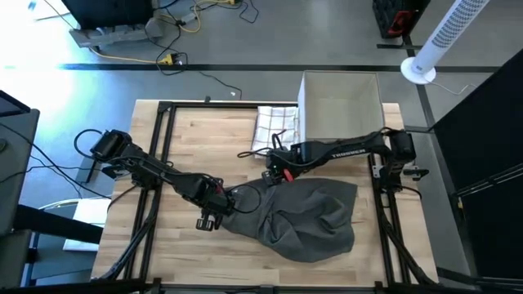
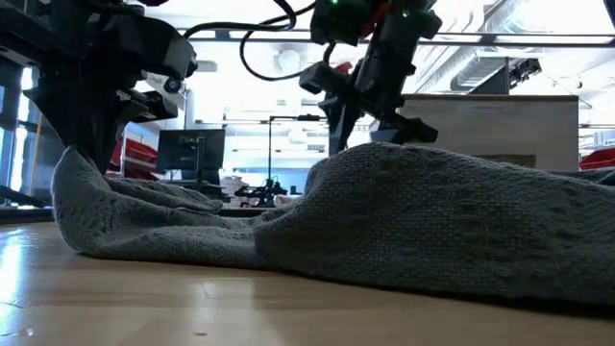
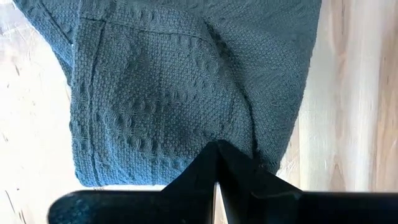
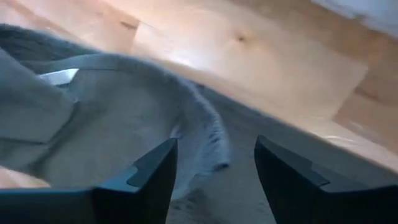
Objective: Fold towel
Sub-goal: Fold the gray towel
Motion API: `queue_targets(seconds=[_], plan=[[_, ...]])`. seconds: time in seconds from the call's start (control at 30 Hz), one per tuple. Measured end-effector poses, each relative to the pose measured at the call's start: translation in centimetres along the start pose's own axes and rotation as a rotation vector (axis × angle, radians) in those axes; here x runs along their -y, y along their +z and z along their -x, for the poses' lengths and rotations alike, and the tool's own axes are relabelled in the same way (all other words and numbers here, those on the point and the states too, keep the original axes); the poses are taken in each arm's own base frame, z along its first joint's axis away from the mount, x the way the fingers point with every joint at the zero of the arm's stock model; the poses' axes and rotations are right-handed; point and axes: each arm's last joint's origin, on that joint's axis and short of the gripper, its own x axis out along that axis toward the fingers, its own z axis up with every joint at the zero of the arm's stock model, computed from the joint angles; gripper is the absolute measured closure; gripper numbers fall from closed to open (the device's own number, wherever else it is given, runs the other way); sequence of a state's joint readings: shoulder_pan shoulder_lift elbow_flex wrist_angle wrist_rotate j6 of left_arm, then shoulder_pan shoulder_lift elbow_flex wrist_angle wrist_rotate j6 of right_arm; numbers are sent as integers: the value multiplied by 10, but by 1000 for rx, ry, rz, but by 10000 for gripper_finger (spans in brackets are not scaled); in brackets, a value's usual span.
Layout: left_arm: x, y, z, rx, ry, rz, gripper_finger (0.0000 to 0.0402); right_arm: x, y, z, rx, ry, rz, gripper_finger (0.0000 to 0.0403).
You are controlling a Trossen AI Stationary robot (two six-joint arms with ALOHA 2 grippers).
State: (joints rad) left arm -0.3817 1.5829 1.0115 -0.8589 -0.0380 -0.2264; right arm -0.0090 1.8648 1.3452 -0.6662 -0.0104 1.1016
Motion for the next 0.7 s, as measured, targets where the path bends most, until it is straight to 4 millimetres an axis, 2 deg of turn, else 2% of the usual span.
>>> queue_targets(seconds=[0.33,0.43,0.57,0.7], plan=[[0,0,0,0,0,-10,401,1,2,-15,6,-16,22,260],[0,0,0,0,0,-10,401,1,3,-19,19,-25,36,302],[0,-1,0,-6,1,-10,401,0,3,-19,27,-21,77,387],[-1,-1,0,-11,4,-1,401,0,2,-19,12,-16,102,396]])
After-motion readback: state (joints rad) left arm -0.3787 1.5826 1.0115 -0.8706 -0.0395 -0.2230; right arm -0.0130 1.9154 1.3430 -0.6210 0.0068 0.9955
